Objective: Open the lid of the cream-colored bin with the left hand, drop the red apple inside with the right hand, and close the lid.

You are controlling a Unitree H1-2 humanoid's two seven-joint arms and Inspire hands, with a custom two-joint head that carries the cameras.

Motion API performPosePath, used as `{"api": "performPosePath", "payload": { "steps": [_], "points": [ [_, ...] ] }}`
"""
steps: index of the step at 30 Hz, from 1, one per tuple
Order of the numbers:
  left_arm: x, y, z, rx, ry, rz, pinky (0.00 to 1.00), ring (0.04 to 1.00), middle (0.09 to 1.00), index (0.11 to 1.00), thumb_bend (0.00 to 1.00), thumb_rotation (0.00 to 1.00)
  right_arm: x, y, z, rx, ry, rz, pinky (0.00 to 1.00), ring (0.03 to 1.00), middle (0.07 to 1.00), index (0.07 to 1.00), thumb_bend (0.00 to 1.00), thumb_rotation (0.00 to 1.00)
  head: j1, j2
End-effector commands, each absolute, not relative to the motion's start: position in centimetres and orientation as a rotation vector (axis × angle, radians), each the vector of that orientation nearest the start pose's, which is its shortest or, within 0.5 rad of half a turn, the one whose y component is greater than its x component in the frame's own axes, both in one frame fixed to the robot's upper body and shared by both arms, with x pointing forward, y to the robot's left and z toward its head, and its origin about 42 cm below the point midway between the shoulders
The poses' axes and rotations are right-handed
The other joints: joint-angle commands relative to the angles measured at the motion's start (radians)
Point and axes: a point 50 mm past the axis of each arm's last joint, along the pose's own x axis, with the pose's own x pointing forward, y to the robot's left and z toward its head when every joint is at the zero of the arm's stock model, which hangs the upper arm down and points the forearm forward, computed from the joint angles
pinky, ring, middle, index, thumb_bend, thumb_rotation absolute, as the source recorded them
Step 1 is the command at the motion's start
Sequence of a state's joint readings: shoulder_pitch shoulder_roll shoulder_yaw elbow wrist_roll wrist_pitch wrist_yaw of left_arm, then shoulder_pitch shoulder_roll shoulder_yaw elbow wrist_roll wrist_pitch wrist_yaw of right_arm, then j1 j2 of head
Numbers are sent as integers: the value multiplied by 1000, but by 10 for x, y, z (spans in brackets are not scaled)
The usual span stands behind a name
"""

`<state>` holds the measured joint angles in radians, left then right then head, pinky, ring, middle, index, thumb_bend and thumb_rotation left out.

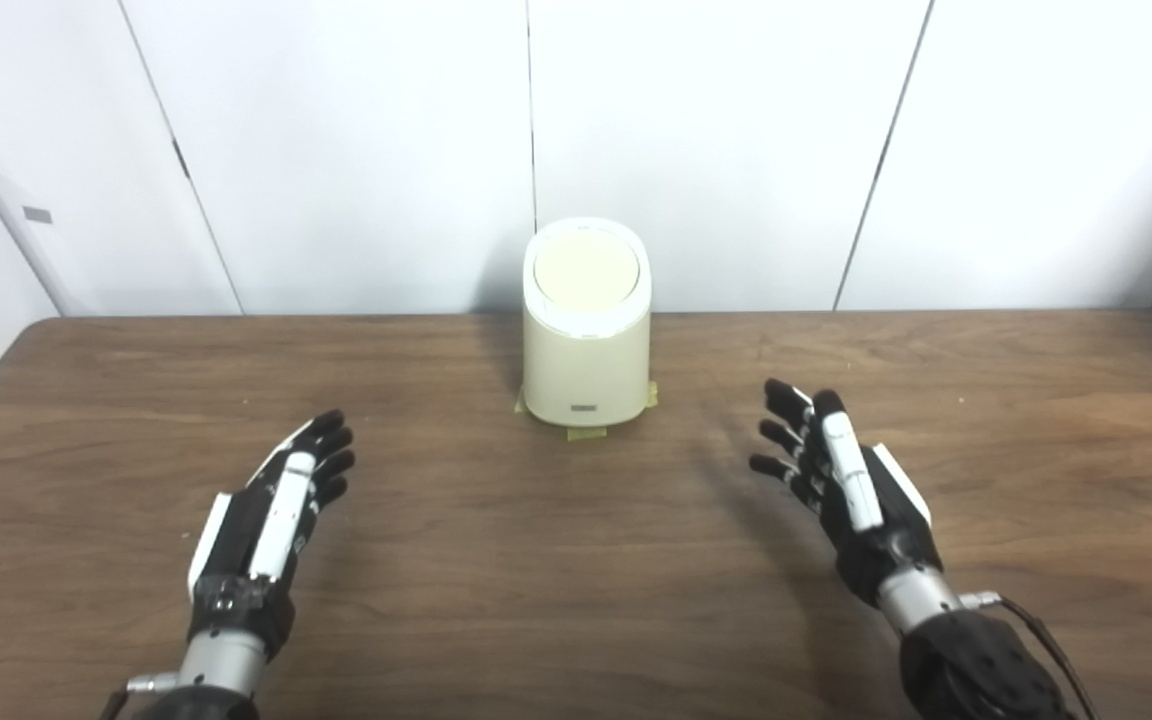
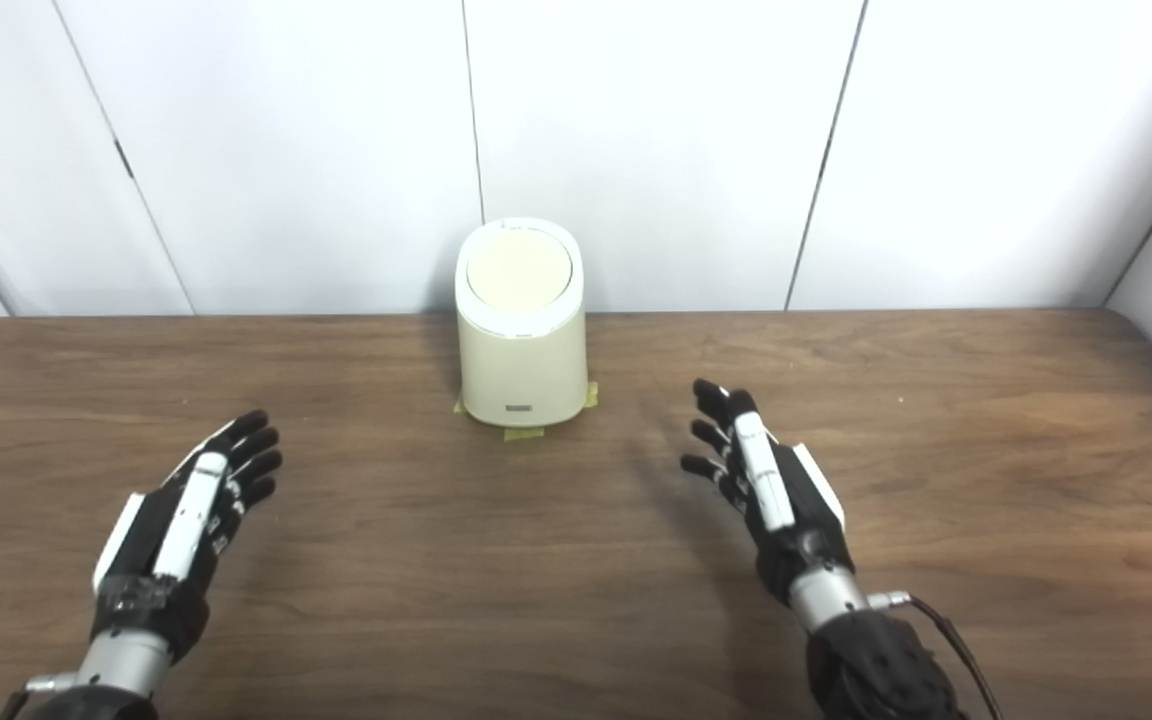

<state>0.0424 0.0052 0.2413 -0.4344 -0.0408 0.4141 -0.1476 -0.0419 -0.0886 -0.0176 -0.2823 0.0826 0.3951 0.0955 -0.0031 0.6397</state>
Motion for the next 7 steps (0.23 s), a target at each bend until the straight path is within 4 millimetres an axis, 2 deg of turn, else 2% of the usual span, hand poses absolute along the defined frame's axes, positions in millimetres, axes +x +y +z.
{"api": "performPosePath", "payload": {
  "steps": [1, 7],
  "points": [
    [244, 265, 182, -38, -67, 100, 889, 880, 892, 893, 295, 816, 288, -232, 175, -32, -39, 128, 850, 952, 974, 927, 543, 1000, -6, 0],
    [231, 270, 162, -12, -63, 105, 895, 888, 907, 911, 259, 897, 276, -238, 157, -18, -19, 131, 882, 967, 994, 968, 553, 1000, -14, -6]
  ]
}}
